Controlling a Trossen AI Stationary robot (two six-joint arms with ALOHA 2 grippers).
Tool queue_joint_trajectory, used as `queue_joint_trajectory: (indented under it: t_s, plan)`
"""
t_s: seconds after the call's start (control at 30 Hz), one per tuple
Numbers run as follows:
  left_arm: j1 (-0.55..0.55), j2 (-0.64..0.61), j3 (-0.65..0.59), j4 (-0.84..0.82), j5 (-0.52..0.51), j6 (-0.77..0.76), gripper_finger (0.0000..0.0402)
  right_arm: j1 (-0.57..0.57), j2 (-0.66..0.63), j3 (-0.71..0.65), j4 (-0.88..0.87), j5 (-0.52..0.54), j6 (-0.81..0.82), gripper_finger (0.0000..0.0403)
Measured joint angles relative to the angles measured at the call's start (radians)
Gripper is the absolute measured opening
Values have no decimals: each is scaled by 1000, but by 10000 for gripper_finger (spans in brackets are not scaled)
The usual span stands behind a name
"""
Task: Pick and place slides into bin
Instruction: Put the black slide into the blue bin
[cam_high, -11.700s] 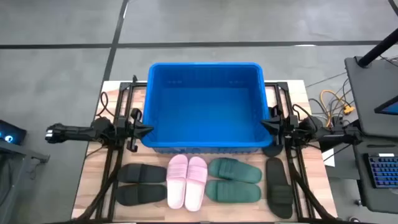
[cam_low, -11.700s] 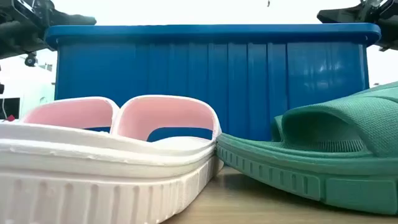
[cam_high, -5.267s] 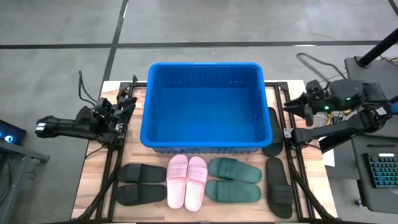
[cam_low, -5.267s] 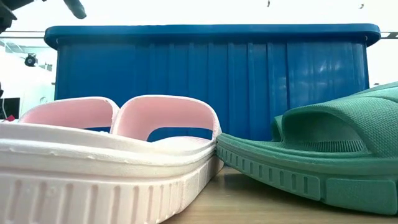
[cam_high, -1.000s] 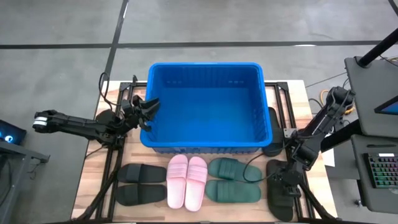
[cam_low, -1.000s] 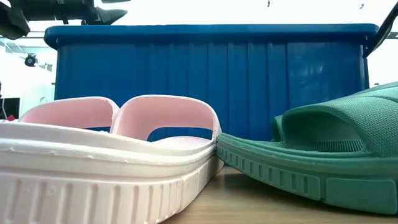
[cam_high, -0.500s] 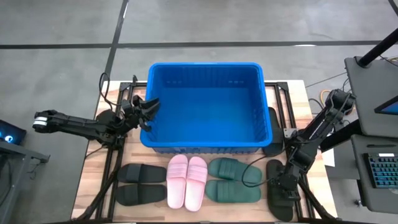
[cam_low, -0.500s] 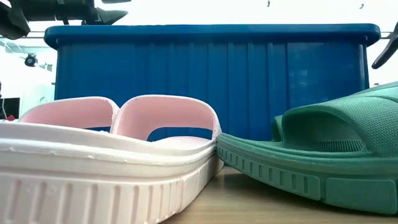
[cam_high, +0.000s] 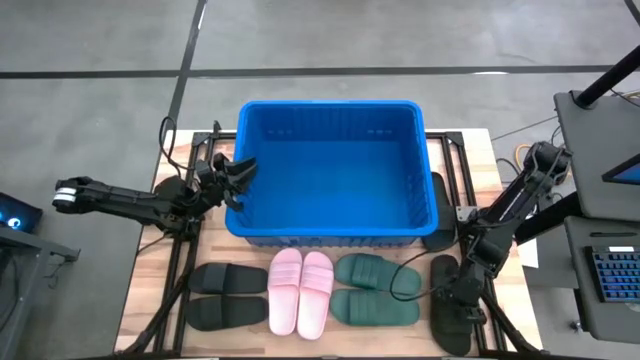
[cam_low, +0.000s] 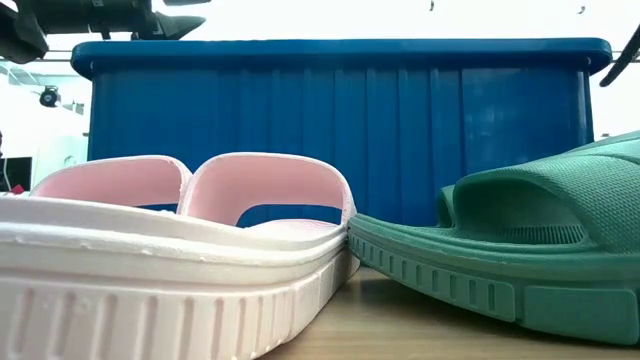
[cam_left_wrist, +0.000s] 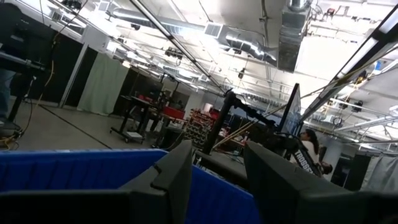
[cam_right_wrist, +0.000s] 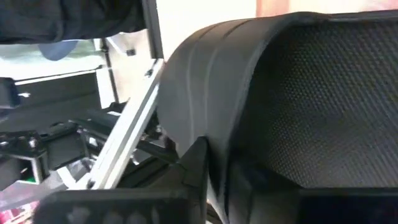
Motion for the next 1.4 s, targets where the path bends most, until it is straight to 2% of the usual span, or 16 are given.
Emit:
queue_joint_trajectory:
  t_s: [0.13,0.27,0.7,1.03,1.27,1.4]
  plan:
    - [0,3,0,0,0,-1,132,-2,-36,0,13,-38,33,13]
    - [0,8,0,13,0,0,132,-2,-87,0,12,-32,67,13]
    - [0,20,0,21,-3,-3,132,-2,-183,178,-2,163,-2,13]
    - [0,42,1,82,-2,-1,132,-2,-181,372,-201,304,-90,13]
    - [0,84,1,130,-2,-3,132,-3,-181,509,-412,519,-237,12]
    - [0,109,6,133,-2,-4,132,-3,-181,571,-559,624,-257,12]
